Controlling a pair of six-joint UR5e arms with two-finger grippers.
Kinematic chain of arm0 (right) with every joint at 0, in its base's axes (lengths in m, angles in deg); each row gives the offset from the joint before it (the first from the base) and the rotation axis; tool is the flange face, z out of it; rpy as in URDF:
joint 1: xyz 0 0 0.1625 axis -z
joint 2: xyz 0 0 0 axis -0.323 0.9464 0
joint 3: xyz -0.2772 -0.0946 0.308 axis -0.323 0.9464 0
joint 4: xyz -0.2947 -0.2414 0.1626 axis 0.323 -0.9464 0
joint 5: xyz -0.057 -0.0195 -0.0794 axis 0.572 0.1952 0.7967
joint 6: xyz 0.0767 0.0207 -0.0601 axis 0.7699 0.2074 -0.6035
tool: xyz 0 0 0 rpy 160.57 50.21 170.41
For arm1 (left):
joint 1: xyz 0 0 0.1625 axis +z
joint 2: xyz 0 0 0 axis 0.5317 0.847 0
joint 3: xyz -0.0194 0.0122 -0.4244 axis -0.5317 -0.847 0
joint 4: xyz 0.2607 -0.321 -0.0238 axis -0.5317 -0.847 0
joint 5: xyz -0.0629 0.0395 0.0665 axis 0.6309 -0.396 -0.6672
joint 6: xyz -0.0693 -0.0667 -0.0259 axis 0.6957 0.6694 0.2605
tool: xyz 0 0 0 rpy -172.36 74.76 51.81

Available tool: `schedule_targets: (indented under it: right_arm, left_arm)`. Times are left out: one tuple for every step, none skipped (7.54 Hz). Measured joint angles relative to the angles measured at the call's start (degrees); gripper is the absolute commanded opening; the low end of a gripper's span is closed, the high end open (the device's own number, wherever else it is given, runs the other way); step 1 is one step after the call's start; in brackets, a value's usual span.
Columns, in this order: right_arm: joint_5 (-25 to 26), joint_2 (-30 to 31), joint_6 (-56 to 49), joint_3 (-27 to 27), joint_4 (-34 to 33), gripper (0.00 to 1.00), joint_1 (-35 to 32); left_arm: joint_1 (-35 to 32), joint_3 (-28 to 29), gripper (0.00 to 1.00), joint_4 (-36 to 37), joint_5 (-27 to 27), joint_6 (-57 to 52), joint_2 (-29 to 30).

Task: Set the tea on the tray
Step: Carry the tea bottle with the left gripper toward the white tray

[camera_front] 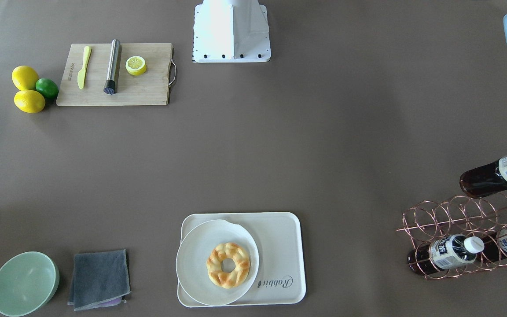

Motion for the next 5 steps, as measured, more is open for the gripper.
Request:
schedule_targets:
  right_arm:
    - [0.0, 0.0, 0.0, 0.0, 0.0, 1.0, 0.0]
    - [0.0, 0.0, 0.0, 0.0, 0.0, 1.0, 0.0]
    - [0.0, 0.1, 0.0, 0.0, 0.0, 1.0, 0.0]
    - [-0.1, 0.1, 0.0, 0.0, 0.0, 1.0, 0.0]
    - [-0.1, 0.1, 0.0, 0.0, 0.0, 1.0, 0.0]
  left_arm:
    - [2.2, -2.4, 0.0, 0.0, -0.6, 0.0, 0.0]
    - [5.7, -5.6, 0.0, -0.2, -2.6, -0.1, 0.2]
    - [11.4, -8.3, 0.0, -0.5, -6.1, -0.3, 1.0]
    - [18.9, -9.6, 0.0, -1.4, -11.1, -0.7, 3.4]
    - [27.7, -9.9, 0.0, -2.1, -17.8, -1.2, 6.7]
